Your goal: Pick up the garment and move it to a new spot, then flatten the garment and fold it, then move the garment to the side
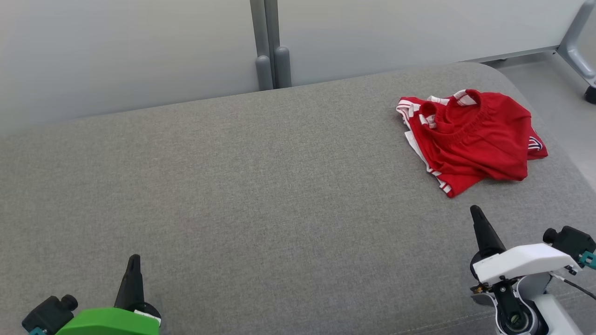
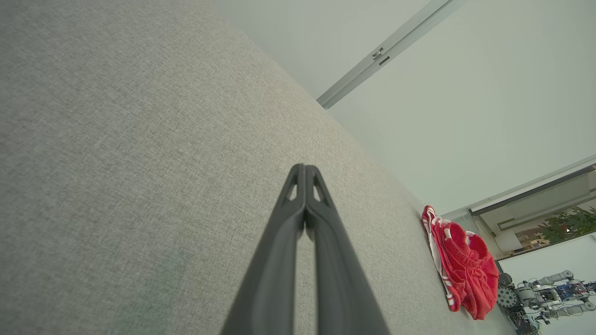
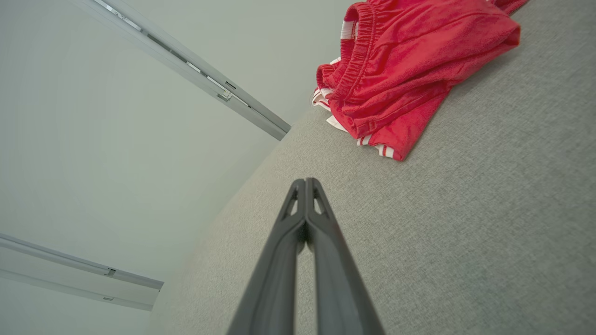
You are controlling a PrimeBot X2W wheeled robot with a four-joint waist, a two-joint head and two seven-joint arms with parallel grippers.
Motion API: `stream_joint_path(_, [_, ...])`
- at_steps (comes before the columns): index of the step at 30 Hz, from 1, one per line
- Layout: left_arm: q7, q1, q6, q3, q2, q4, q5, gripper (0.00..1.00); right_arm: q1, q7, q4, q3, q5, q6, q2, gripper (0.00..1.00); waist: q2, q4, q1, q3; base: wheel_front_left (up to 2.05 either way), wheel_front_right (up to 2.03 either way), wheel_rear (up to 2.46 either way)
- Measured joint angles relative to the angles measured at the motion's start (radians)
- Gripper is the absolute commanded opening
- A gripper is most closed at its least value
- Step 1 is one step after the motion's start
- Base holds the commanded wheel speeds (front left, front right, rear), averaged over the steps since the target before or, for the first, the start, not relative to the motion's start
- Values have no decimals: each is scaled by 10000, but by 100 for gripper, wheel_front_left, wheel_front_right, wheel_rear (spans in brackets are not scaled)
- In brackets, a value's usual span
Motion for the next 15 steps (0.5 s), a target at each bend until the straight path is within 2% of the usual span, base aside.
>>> stream_joint_path(15, [468, -395, -428, 98, 159, 376, -1946, 0, -75, 454, 161, -698, 1858, 366, 198, 0, 0, 26, 0, 17, 0, 0, 0])
